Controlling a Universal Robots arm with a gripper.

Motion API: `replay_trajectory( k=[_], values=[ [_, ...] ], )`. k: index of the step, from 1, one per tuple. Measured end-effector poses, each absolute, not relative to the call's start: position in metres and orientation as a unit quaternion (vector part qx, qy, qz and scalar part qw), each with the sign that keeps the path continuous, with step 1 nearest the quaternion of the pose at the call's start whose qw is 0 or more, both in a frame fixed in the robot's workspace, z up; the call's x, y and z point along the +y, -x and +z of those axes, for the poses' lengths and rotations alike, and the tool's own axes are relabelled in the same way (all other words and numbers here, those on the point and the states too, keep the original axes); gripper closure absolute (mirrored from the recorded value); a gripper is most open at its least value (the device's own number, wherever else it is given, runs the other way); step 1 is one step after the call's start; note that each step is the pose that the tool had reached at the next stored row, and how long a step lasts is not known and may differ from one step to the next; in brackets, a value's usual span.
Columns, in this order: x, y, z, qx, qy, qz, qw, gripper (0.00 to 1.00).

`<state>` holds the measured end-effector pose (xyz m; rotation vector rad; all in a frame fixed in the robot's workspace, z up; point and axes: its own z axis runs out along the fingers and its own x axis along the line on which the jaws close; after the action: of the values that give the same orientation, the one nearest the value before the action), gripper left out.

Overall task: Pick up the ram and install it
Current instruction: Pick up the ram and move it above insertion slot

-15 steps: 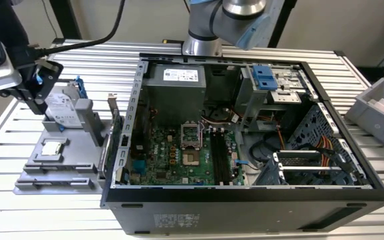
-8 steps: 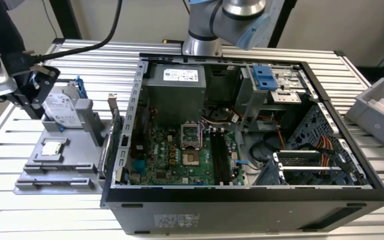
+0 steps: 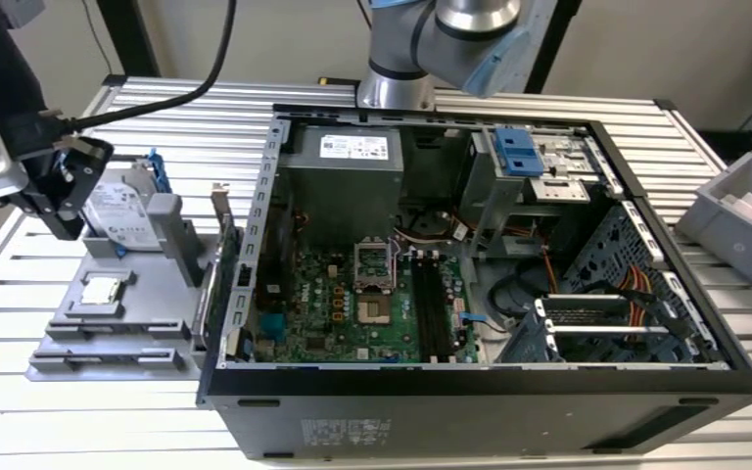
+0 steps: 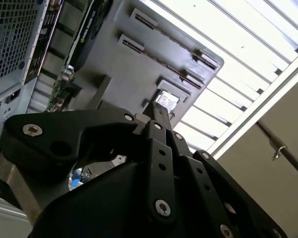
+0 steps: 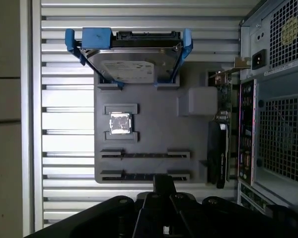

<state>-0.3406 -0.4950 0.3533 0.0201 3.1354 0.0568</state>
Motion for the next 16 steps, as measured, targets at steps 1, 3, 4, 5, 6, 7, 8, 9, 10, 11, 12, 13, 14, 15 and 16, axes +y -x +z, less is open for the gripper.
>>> replay_trajectory(
  k=[1, 3, 4, 5, 6, 7, 8, 9, 10, 11, 12, 13, 14, 15, 16],
  values=[
    [-0.4952, 0.3408, 0.3529, 1.000, -0.006, 0.018, 0.003, 1.00],
    [-0.4952, 0.3408, 0.3530, 1.000, -0.006, 0.018, 0.003, 1.00],
    [-0.4952, 0.3407, 0.3530, 1.000, -0.006, 0.018, 0.003, 1.00],
    [-0.4952, 0.3408, 0.3530, 1.000, -0.006, 0.018, 0.003, 1.00],
    [-0.4952, 0.3407, 0.3530, 1.000, -0.006, 0.018, 0.003, 1.00],
    [-0.4952, 0.3408, 0.3530, 1.000, -0.006, 0.018, 0.003, 1.00],
    [-0.4952, 0.3408, 0.3528, 1.000, -0.006, 0.018, 0.003, 1.00],
    [-0.4952, 0.3408, 0.3527, 1.000, -0.006, 0.018, 0.003, 1.00],
    [-0.4952, 0.3408, 0.3527, 1.000, -0.006, 0.018, 0.003, 1.00],
    [-0.4952, 0.3407, 0.3527, 1.000, -0.006, 0.018, 0.003, 1.00],
    [-0.4952, 0.3408, 0.3527, 1.000, -0.006, 0.018, 0.003, 1.00],
    [-0.4952, 0.3408, 0.3527, 1.000, -0.006, 0.018, 0.003, 1.00],
    [-0.4952, 0.3407, 0.3527, 1.000, -0.006, 0.018, 0.003, 1.00],
    [-0.4952, 0.3407, 0.3527, 1.000, -0.006, 0.018, 0.003, 1.00],
    [-0.4952, 0.3408, 0.3527, 1.000, -0.006, 0.018, 0.003, 1.00]
  ],
)
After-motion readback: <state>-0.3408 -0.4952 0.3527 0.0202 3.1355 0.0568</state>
